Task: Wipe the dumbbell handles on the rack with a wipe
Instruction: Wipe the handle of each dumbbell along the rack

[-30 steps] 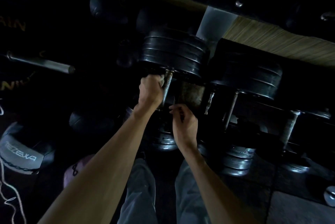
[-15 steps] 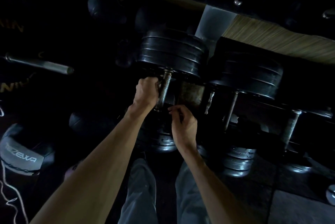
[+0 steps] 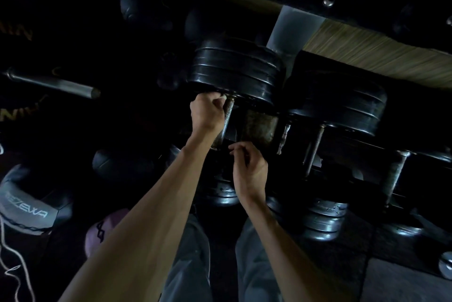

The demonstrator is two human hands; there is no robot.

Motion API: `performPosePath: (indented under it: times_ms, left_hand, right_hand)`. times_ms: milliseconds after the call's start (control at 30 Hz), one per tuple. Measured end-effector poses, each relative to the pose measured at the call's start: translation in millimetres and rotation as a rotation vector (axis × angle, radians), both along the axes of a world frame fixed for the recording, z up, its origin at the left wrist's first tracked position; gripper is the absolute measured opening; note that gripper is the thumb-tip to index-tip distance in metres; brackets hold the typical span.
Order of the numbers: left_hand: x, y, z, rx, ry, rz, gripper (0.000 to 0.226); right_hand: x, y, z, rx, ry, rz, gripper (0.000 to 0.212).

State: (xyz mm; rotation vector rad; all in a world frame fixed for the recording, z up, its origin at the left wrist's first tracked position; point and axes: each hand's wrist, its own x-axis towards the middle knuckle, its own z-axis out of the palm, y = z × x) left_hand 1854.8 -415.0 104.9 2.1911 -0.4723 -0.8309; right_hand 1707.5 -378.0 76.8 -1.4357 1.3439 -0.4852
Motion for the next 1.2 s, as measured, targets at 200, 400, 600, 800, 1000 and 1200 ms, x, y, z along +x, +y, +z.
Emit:
performPosePath:
  times_ms: [200, 400, 600, 800, 1000, 1200]
  left_hand:
    - [10, 31, -1, 0.167, 0.052, -0.217, 0.016]
    - [23, 1, -16, 0.050, 0.437, -0.037, 0.018]
    - [29, 38, -26, 0.169, 0.258, -0.207, 0.018]
    - [18, 4, -15, 0.057, 0.196, -0.045, 0.034]
    - [24, 41, -5, 0.298, 0.135, -0.389, 0.024]
    - [14, 13, -2, 0.149, 0.046, -0.209, 0.027]
  right_hand:
    - [5, 4, -2, 0.008, 0.031, -0.053, 0.024]
    - [0, 0, 1, 0.003, 0.025, 0.023, 0.022]
    - [3, 3, 3, -0.031, 0.054, -0.039, 0.023]
    - [1, 1, 1, -0.009, 0.019, -0.003, 0.024]
    - [4, 3, 6, -0.042, 0.058, -0.042, 0.027]
    - [-2, 0, 5, -0.001, 0.036, 0.011, 0.023]
